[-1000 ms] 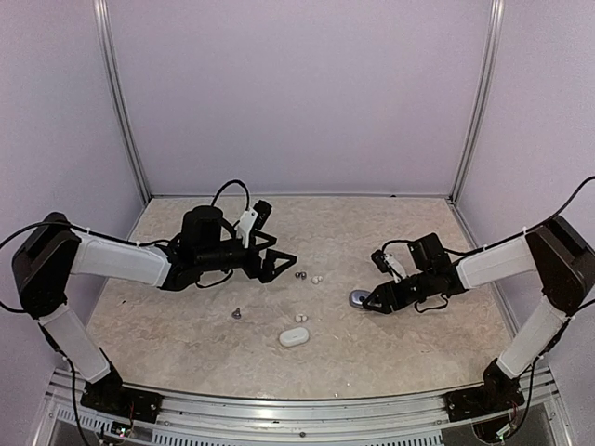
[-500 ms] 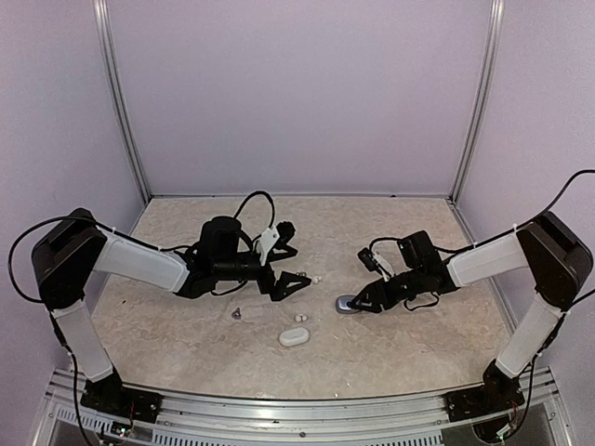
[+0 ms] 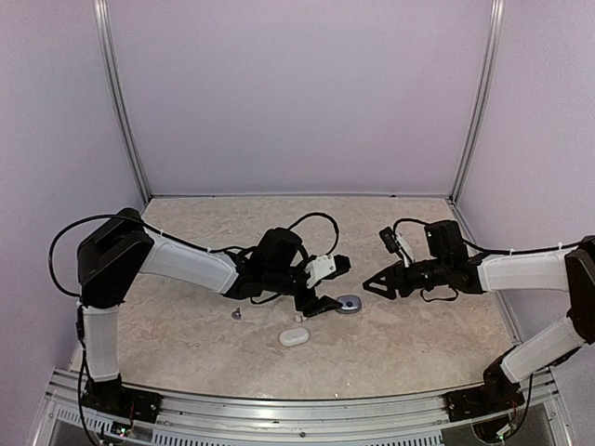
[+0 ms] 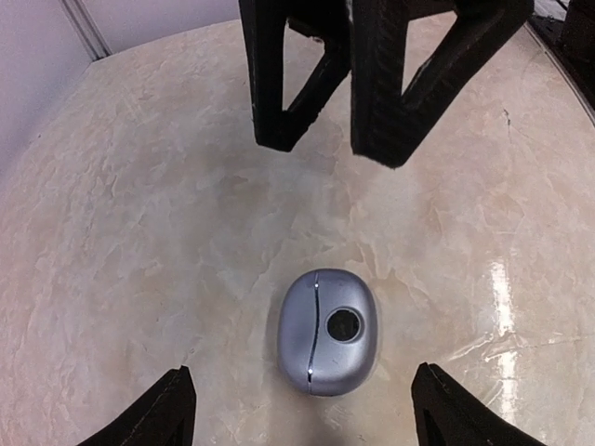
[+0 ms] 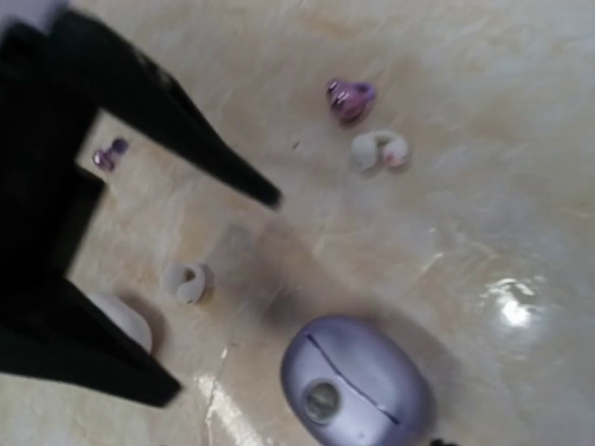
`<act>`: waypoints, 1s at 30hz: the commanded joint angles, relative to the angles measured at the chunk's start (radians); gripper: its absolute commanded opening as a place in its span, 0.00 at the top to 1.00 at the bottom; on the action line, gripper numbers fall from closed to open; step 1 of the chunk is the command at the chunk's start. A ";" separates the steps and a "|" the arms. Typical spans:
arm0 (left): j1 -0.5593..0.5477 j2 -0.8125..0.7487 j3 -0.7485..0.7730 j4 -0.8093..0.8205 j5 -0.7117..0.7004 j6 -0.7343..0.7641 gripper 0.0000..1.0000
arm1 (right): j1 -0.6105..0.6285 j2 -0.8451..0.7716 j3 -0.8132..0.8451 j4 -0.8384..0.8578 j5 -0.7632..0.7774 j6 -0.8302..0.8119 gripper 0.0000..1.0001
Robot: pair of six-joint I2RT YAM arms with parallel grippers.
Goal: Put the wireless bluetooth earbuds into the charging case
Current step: Move the charging case to the center of the board, then pick up the charging case from the center of the board.
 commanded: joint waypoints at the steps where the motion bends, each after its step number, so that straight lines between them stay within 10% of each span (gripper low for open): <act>1: -0.020 0.078 0.096 -0.128 -0.048 0.069 0.22 | -0.057 -0.055 -0.038 0.018 -0.032 0.027 0.40; 14: -0.037 0.200 0.244 -0.234 -0.066 0.086 0.31 | -0.162 -0.134 -0.109 0.068 -0.145 0.065 0.36; 22: -0.039 0.238 0.294 -0.269 -0.064 0.101 0.45 | -0.174 -0.184 -0.130 0.112 -0.078 0.188 0.02; 30: -0.049 0.205 0.232 -0.188 -0.098 0.118 0.62 | -0.175 -0.335 -0.175 0.150 -0.050 0.225 0.00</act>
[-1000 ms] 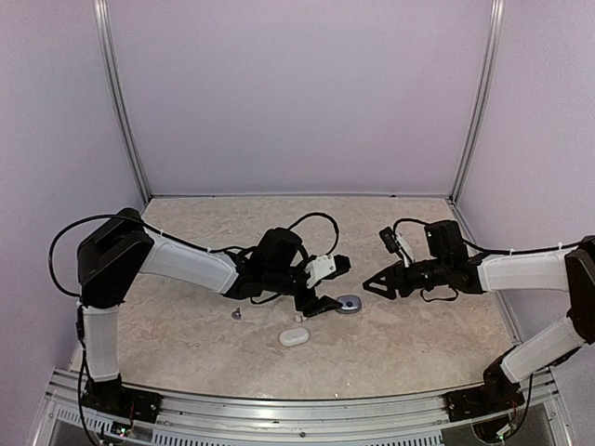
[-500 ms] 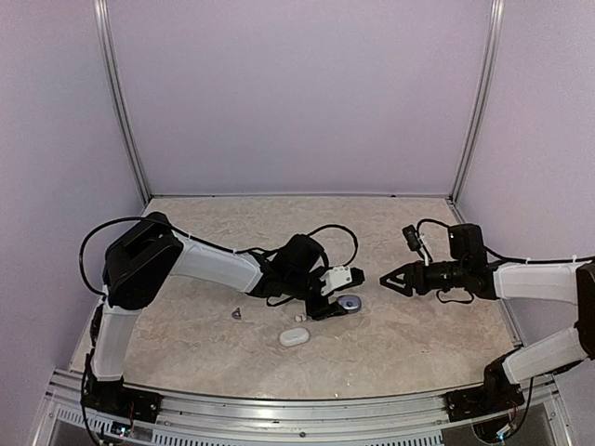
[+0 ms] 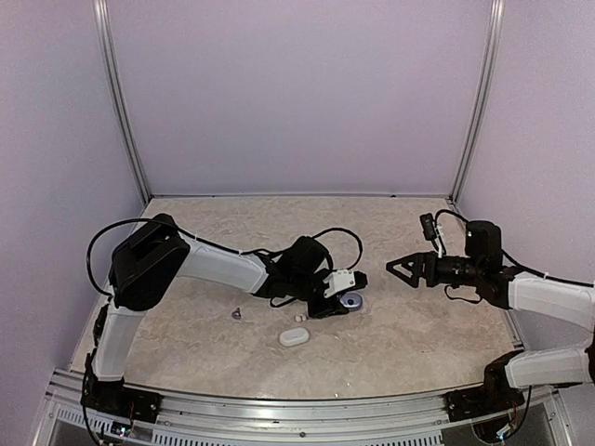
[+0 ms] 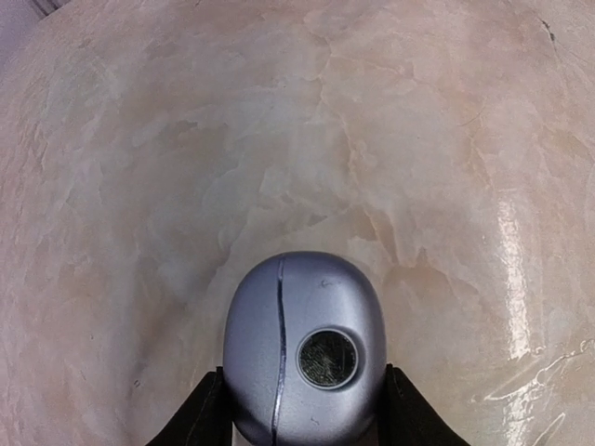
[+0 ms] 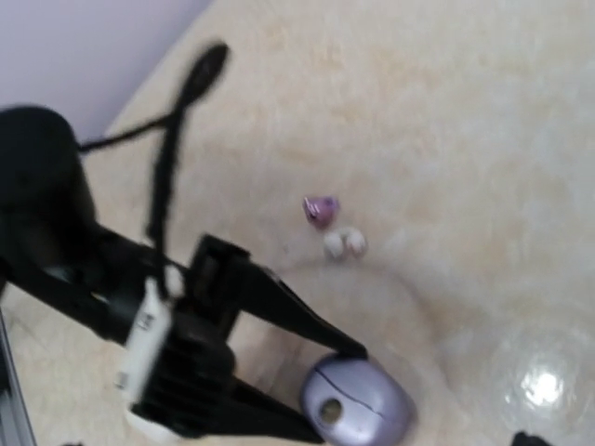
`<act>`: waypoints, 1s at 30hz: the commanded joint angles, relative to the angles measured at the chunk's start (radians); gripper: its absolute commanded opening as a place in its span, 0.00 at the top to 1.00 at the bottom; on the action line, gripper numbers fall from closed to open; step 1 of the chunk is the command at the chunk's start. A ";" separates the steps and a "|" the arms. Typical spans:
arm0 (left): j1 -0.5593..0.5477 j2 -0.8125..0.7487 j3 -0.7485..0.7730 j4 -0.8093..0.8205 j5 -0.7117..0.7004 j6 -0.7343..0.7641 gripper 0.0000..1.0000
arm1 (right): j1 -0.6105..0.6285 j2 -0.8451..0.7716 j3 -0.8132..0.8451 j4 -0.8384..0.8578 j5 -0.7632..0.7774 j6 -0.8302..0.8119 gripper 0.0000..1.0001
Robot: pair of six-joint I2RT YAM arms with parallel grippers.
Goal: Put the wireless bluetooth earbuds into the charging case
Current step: Pick up the charging case from the center of the board, then pass from the left arm to the right
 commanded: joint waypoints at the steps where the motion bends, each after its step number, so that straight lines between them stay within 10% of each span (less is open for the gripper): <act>1: -0.018 -0.045 -0.070 0.099 -0.047 0.021 0.62 | -0.009 -0.075 -0.047 0.093 -0.001 0.047 0.00; 30: -0.241 -0.605 -0.561 0.666 -0.535 0.288 0.74 | 0.235 -0.103 0.027 0.120 -0.162 0.096 0.17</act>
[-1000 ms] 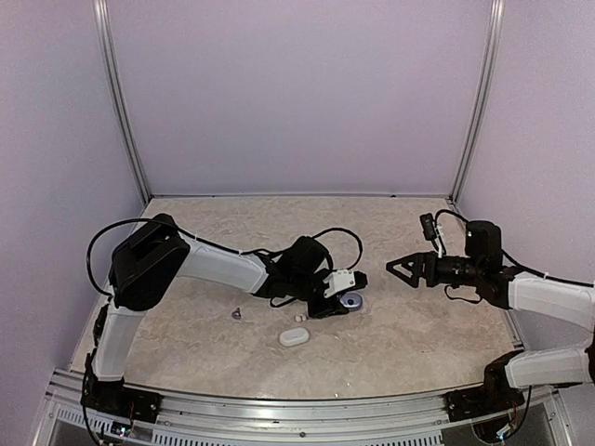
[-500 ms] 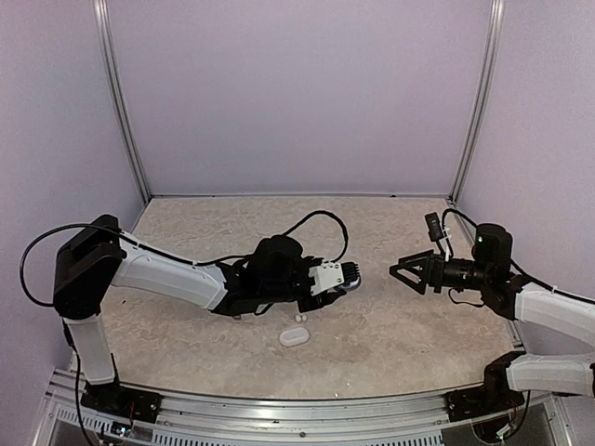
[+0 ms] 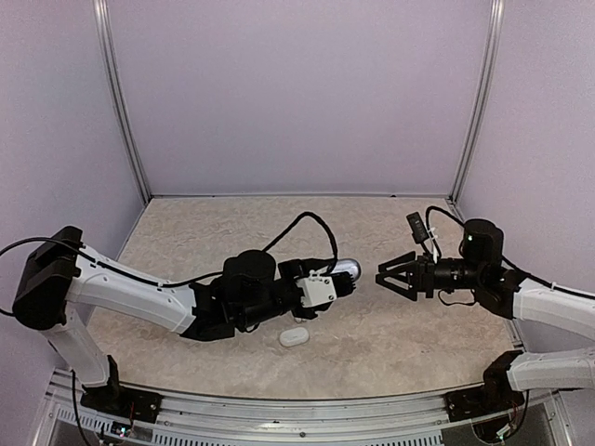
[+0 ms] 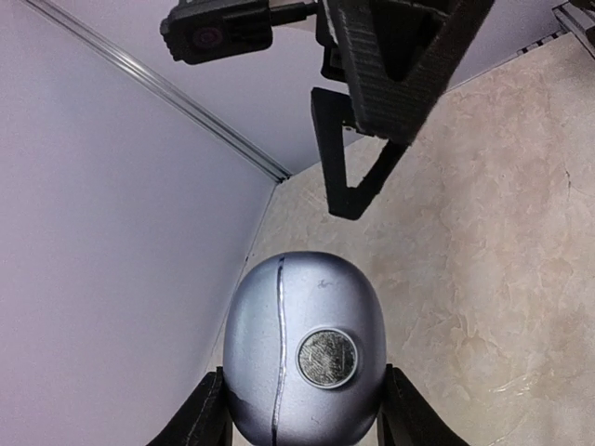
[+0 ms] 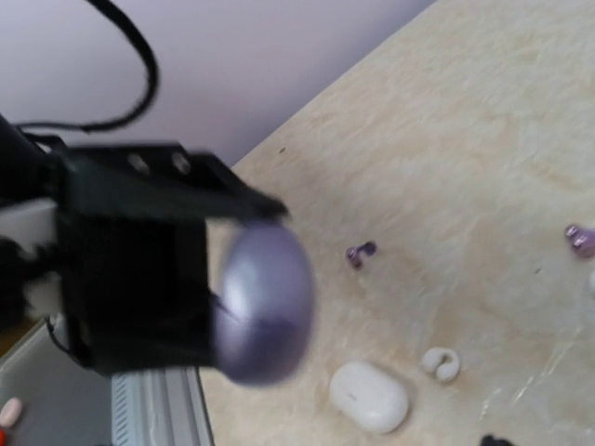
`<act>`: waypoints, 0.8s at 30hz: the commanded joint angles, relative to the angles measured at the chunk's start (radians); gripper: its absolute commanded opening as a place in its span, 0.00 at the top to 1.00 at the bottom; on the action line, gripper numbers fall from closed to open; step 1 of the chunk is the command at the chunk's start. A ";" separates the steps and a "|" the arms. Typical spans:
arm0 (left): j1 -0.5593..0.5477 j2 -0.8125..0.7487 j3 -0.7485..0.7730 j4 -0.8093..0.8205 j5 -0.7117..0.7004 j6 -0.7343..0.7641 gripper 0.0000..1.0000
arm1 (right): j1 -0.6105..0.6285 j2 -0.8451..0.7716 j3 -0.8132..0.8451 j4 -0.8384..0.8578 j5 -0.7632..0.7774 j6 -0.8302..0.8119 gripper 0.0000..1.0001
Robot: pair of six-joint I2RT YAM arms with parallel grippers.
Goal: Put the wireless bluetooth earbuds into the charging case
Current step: Pass from the left arm to the right
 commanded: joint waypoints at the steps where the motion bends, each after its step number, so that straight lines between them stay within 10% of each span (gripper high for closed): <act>1: -0.013 -0.062 -0.011 0.075 -0.038 0.030 0.74 | 0.059 0.036 0.030 0.054 0.003 0.033 0.18; 24: -0.036 -0.075 -0.021 0.093 -0.040 0.056 0.76 | 0.220 0.184 0.147 0.128 0.074 0.041 0.49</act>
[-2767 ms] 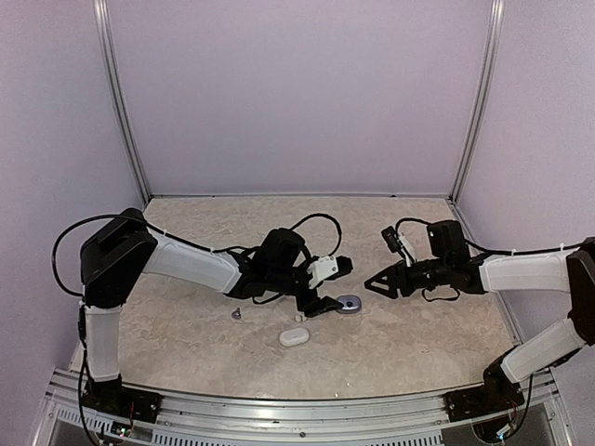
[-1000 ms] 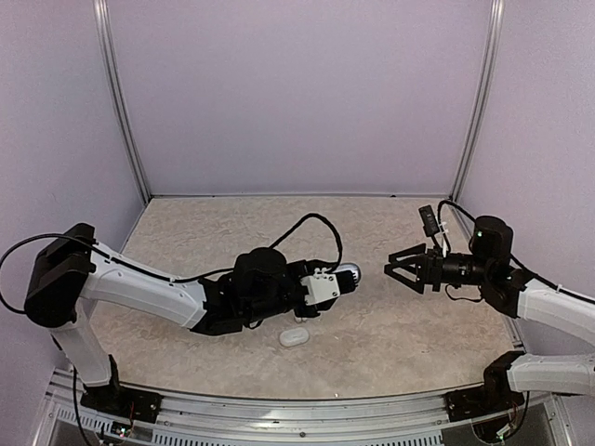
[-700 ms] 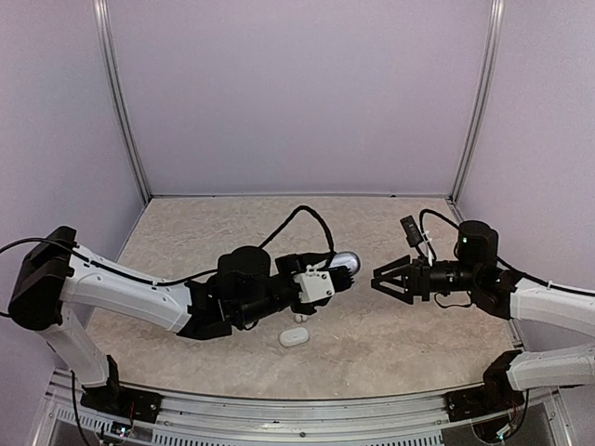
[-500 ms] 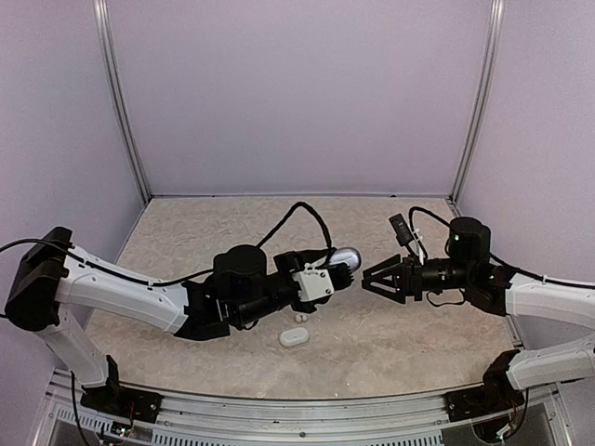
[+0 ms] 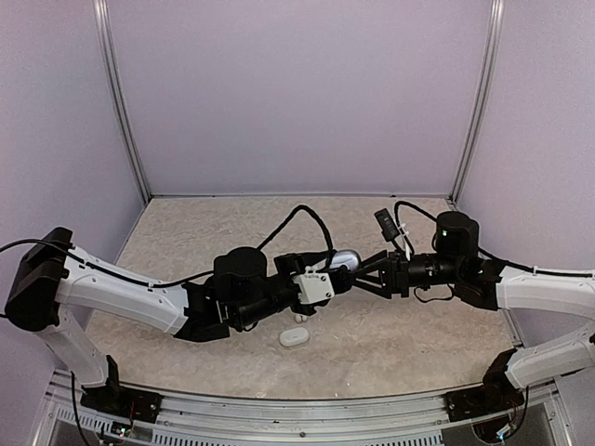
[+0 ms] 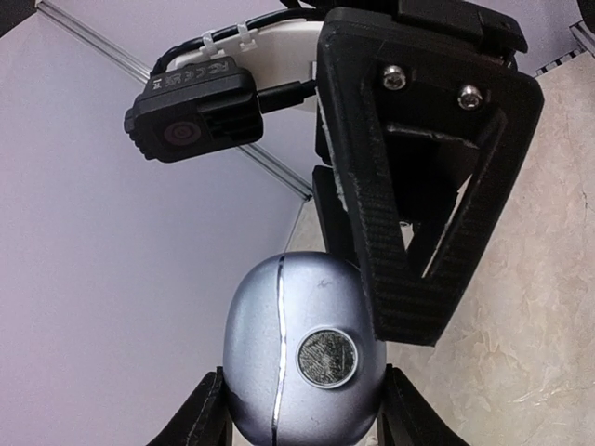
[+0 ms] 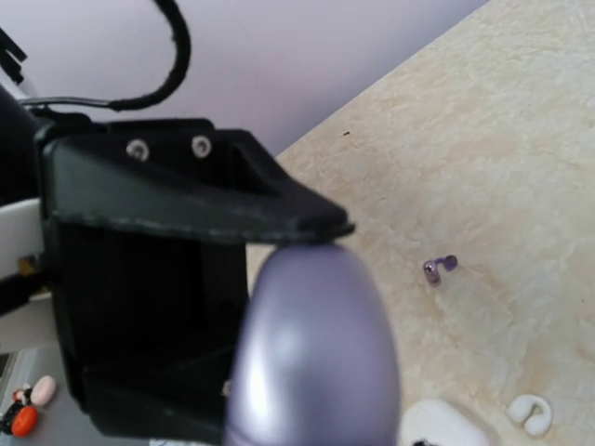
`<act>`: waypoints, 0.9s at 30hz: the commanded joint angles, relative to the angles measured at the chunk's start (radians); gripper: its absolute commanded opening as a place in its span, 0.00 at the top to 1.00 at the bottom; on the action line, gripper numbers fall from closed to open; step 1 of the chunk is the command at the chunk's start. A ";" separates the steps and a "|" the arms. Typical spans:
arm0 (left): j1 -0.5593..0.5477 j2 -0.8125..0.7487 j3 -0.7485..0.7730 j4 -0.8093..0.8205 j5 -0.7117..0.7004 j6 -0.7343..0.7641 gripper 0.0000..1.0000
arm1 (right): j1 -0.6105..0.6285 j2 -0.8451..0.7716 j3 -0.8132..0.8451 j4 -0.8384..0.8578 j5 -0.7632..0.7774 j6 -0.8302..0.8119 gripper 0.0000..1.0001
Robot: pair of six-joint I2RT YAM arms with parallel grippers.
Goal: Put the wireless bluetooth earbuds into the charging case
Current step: Pass from the left arm to the right
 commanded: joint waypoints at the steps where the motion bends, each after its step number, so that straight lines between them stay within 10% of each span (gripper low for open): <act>1: -0.010 -0.020 -0.010 0.052 0.000 0.011 0.76 | 0.019 0.020 0.026 0.066 0.001 0.016 0.50; 27: -0.016 0.001 0.006 0.064 -0.006 0.013 0.77 | 0.027 0.049 0.006 0.170 0.007 0.090 0.77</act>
